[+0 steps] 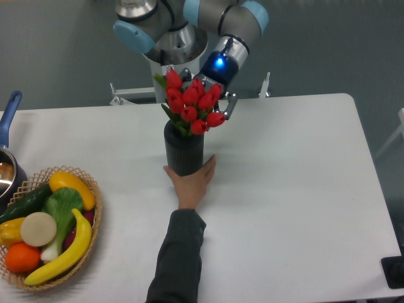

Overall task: Insert the flowers into the vase
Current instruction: 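Open the gripper, release the tulips and raise the gripper away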

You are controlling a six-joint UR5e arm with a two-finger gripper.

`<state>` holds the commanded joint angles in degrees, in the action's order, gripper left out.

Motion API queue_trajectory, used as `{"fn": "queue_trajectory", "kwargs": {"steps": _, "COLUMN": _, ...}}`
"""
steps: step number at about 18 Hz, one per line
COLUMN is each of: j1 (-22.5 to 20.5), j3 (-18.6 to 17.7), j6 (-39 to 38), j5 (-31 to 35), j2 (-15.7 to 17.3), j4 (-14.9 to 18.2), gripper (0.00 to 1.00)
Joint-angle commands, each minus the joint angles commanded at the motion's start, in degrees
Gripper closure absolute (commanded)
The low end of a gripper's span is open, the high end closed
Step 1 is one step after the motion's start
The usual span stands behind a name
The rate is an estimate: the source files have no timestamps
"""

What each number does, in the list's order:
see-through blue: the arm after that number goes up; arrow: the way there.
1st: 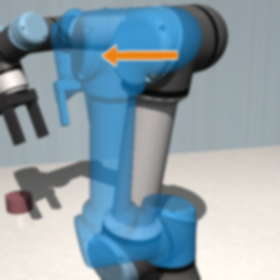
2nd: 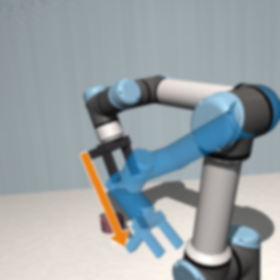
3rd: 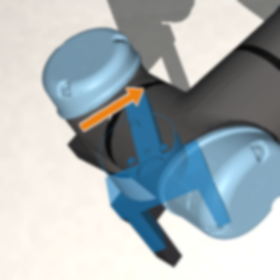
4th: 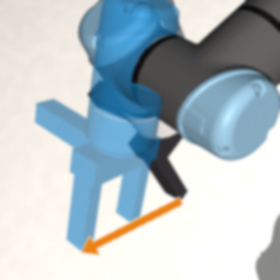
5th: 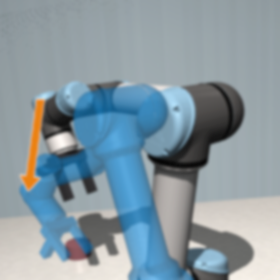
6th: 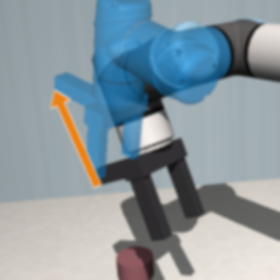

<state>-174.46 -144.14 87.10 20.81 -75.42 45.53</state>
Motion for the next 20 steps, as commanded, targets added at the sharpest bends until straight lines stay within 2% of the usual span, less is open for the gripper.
{"fn": "queue_trajectory", "kwargs": {"steps": 2, "j1": -0.35, "j3": 0.0, "j6": 0.0, "j5": 2.91, "j2": 1.41, "j4": 0.0, "gripper": 0.0}}
{"fn": "queue_trajectory", "kwargs": {"steps": 6, "j1": -1.93, "j3": 0.0, "j6": -0.35, "j5": 3.88, "j2": 3.08, "j4": 0.18, "gripper": 0.0}}
{"fn": "queue_trajectory", "kwargs": {"steps": 9, "j1": -2.46, "j3": 0.0, "j6": -0.44, "j5": 6.42, "j2": 5.63, "j4": 0.35, "gripper": 0.0}}
{"fn": "queue_trajectory", "kwargs": {"steps": 13, "j1": -4.39, "j3": 1.4, "j6": 0.09, "j5": 17.21, "j2": 6.43, "j4": 0.26, "gripper": 0.0}}
{"fn": "queue_trajectory", "kwargs": {"steps": 16, "j1": -4.92, "j3": 6.04, "j6": 0.09, "j5": 25.05, "j2": 4.59, "j4": 0.44, "gripper": 0.0}}
{"fn": "queue_trajectory", "kwargs": {"steps": 20, "j1": -4.92, "j3": 14.92, "j6": -0.18, "j5": 26.73, "j2": -5.76, "j4": 0.09, "gripper": 0.0}}
